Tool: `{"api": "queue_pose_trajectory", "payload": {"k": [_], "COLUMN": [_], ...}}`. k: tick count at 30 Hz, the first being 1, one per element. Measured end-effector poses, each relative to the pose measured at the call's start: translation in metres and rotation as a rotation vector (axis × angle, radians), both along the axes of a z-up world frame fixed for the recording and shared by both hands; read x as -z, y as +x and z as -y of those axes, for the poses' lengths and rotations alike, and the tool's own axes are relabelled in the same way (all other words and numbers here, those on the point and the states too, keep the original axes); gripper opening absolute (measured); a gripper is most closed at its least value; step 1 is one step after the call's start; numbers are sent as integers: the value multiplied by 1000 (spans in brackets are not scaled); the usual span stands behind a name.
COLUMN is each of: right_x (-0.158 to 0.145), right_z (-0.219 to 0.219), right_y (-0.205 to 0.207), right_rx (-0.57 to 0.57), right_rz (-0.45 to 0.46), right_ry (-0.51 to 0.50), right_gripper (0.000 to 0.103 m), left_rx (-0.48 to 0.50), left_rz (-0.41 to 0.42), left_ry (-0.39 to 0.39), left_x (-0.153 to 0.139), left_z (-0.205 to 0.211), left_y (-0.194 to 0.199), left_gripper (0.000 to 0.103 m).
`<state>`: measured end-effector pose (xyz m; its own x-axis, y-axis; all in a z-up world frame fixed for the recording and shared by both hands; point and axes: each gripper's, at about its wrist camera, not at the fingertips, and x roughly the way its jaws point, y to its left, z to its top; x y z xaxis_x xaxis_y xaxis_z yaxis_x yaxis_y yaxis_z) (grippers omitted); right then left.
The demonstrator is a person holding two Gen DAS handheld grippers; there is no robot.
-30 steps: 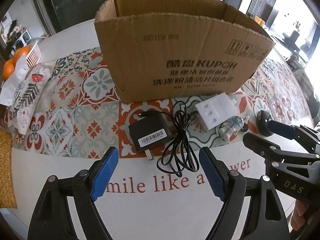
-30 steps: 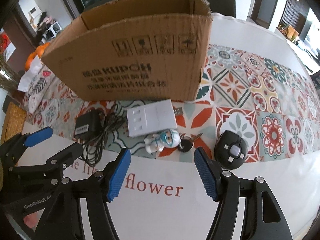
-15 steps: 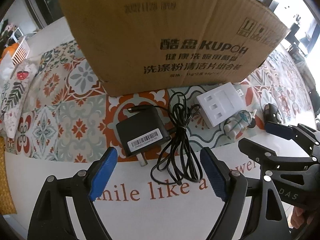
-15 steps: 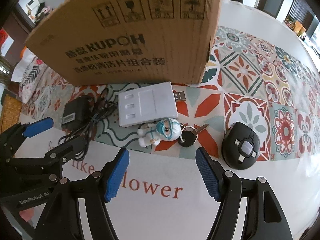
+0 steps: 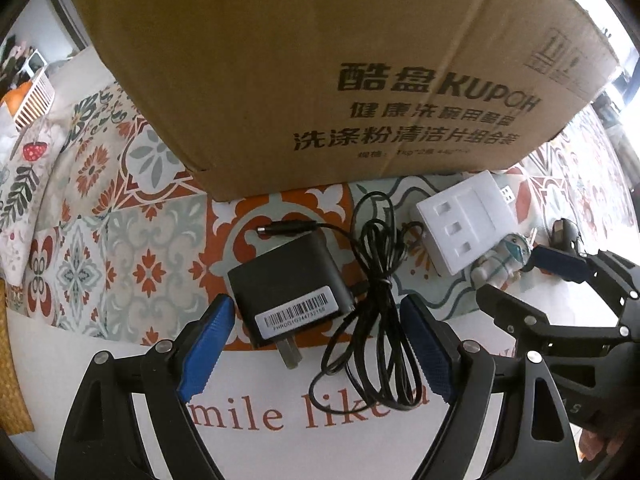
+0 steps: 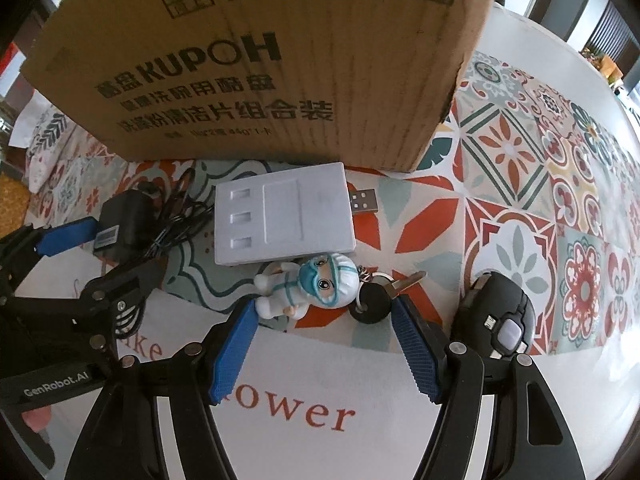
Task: Organize rigid objects
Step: 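Move the left tool to the black power adapter while the right moves to the figurine, then grasp the black power adapter with the left gripper while the right grasps the figurine keychain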
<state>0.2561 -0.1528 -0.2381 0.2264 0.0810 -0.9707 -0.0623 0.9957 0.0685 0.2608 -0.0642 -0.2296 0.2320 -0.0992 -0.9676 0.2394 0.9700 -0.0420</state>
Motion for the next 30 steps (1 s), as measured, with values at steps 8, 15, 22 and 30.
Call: {"api": "queue_pose_trajectory", "payload": {"k": [8,15,22,30], "right_x": [6,7,3,0], "right_z": [-6,-5,-5,5], "right_y": [6,-7,-21,-36], "right_rx": [3,-16,-8,0], "right_rz": [38,86,108,113], "right_ry": [-38,-43,-31,13], "right_gripper": [70,60,33,35], "left_rx": [-37,-16,-3,17], "left_rz": [-36,21,31,45], "left_ry": [-30,-6,-9,6], "left_x": [21,28,29,30], "left_z": [-5,-3,-6,-5], "left_y": [10,4,-13,-22], "left_gripper": [81,77,76,76]}}
